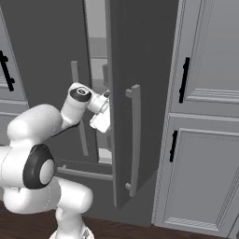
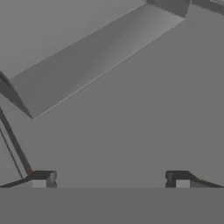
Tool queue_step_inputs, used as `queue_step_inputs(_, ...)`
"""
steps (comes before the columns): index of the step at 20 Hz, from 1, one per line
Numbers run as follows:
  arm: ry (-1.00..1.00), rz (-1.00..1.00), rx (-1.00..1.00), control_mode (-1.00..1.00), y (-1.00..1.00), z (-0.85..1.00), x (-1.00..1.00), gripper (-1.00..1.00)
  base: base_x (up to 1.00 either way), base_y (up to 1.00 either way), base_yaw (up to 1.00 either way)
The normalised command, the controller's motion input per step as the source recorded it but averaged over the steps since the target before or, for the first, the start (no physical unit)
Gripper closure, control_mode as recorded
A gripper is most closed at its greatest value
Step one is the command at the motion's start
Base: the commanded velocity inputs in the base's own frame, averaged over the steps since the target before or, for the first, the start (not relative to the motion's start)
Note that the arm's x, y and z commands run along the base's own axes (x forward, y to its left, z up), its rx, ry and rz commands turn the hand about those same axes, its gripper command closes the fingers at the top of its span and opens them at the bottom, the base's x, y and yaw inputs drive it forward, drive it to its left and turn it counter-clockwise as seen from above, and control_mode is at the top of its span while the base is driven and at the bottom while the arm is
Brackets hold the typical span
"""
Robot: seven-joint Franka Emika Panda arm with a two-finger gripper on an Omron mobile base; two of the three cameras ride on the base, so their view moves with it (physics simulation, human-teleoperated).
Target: Take the strawberry from the fridge and place it on top of the pancake, located on the dining counter.
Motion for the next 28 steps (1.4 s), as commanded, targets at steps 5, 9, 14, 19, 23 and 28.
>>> queue_step_inputs(5,0.34,-0.01,-0.15,-1.0,-0.7,-0.07,-0.38,-1.0,0.0,0.0,0.0)
queue_step_inputs(9,0.34,-0.01,-0.13,-1.0,-0.8,-0.03,-0.44,-1.0,0.0,0.0,0.0)
queue_step_inputs(14,0.31,0.0,-0.03,-1.0,-0.9,0.0,-0.48,-1.0,0.0,0.0,0.0)
queue_step_inputs(19,0.09,0.0,0.0,-1.0,-0.38,0.0,-0.26,-1.0,0.0,0.0,0.0)
queue_step_inputs(23,-0.16,0.0,-0.01,-1.0,0.6,0.11,-0.24,-1.0,0.0,0.0,0.0)
queue_step_inputs(28,-0.02,0.0,0.0,-1.0,1.0,0.21,0.04,-1.0,0.0,0.0,0.0)
